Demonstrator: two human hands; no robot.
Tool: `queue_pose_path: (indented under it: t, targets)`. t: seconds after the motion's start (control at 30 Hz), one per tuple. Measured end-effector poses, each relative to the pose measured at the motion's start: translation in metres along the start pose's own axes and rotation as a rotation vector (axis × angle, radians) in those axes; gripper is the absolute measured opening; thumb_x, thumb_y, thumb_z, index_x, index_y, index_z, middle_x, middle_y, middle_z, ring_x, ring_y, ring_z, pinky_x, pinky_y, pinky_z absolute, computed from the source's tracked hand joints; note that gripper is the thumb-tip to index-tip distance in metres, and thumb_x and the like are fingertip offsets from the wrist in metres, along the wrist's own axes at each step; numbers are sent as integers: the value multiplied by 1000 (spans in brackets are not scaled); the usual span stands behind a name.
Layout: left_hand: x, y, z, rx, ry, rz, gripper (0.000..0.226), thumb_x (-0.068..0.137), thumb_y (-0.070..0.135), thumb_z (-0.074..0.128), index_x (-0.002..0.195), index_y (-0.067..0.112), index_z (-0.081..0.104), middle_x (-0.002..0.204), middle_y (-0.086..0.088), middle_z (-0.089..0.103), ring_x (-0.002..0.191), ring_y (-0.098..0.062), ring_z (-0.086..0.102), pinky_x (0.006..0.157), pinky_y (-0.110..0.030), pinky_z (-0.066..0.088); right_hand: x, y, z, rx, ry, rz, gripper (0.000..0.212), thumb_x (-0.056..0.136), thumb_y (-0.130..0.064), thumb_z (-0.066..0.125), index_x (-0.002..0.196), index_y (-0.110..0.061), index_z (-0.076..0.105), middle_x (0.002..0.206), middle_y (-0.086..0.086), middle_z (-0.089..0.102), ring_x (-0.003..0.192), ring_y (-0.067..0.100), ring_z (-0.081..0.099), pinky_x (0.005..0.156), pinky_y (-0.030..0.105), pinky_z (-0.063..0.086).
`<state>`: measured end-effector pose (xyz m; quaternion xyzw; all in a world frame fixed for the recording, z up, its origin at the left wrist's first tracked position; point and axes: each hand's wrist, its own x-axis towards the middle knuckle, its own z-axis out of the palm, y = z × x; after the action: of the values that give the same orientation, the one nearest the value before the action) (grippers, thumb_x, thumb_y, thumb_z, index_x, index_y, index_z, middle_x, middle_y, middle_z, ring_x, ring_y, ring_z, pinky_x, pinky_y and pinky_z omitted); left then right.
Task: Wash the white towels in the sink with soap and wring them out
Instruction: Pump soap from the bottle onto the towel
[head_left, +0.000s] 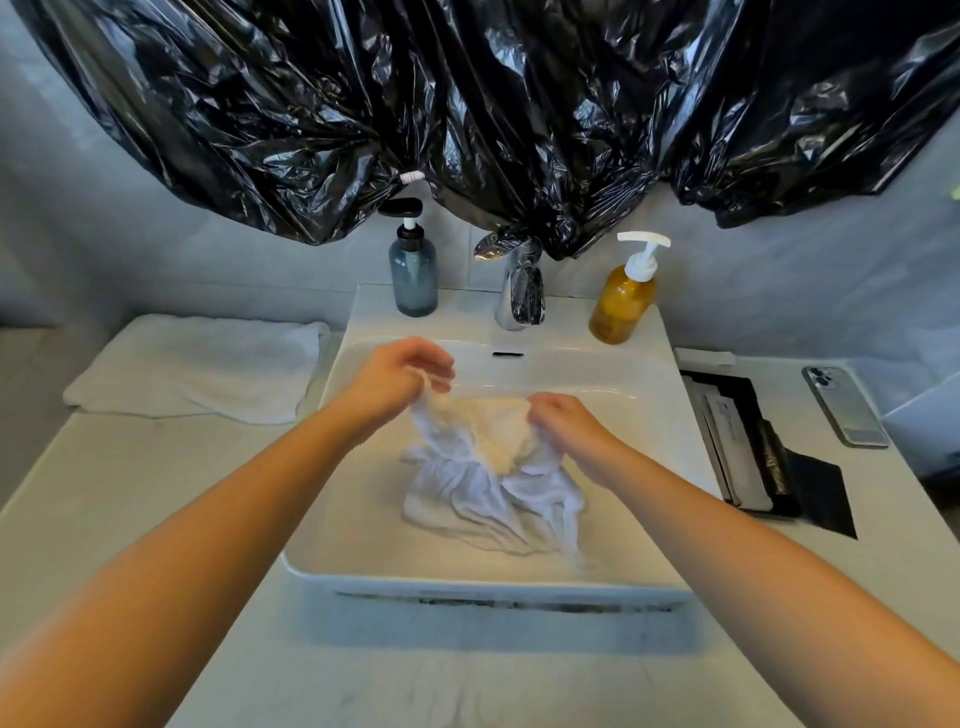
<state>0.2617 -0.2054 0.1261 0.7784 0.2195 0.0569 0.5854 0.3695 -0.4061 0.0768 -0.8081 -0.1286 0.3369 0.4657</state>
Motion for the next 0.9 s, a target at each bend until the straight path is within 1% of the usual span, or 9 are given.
queue_pose_path:
  t: [0.1,0.17,0.27,0.37,0.43,0.53,0.63,0.73,0.9]
  targets:
    - [-11,-36,-4,623,-344,0,38,91,-2,47,100,31,63,111,6,64,101,-10,59,91,-26,44,-21,9,-11,-186,-185,48,30,97,-28,53,70,-18,60,72,5,56,72,20,53,68,31,39]
    - [-23,-62,7,804,-489,-43,33,93,25,58,124,36,55,134,7,51,116,-13,51,98,-28,43,-29,27,-8,-439,-161,-64,29,99,-34,55,79,-17,67,94,10,62,91,24,60,80,29,43]
    - [-32,-93,43,892,-380,102,70,90,52,51,151,33,24,160,0,23,143,-24,29,114,-46,33,-37,45,19,-746,-119,-125,41,99,-50,46,137,-35,47,150,1,33,136,25,36,107,43,36]
    - [-26,-114,77,1167,-351,229,77,92,67,26,156,34,-1,165,-6,-4,152,-32,-1,117,-62,11,-31,65,49,-992,-42,-113,66,99,-61,31,156,-36,10,156,6,23,134,30,36,101,47,39]
    - [-20,-125,89,1341,-346,259,74,95,64,21,157,29,-1,164,-13,3,149,-37,7,112,-64,18,-21,77,57,-1095,54,-157,68,97,-63,31,154,-32,13,145,9,36,121,29,44,90,44,41]
    - [-7,-133,95,1444,-276,336,62,90,52,26,142,19,34,135,-19,46,116,-37,46,82,-51,44,-3,87,59,-1112,106,-170,59,99,-60,31,148,-27,28,129,9,46,107,28,50,78,40,42]
    - [9,-133,97,1395,-213,445,47,84,44,30,112,15,54,102,-16,60,88,-33,55,54,-37,42,9,89,56,-1093,132,-255,49,103,-54,29,139,-24,40,118,8,53,96,28,59,67,36,41]
    - [21,-125,97,1410,-247,499,47,89,43,24,103,14,58,91,-9,62,80,-28,59,50,-32,34,18,87,45,-1040,117,-308,47,104,-51,27,136,-21,45,109,6,61,86,27,65,63,34,41]
    - [15,-103,80,1290,-165,685,44,85,51,39,89,13,60,87,-11,58,73,-30,55,51,-31,34,7,78,7,-937,66,-456,51,99,-53,43,141,-24,42,117,3,58,100,25,57,80,40,47]
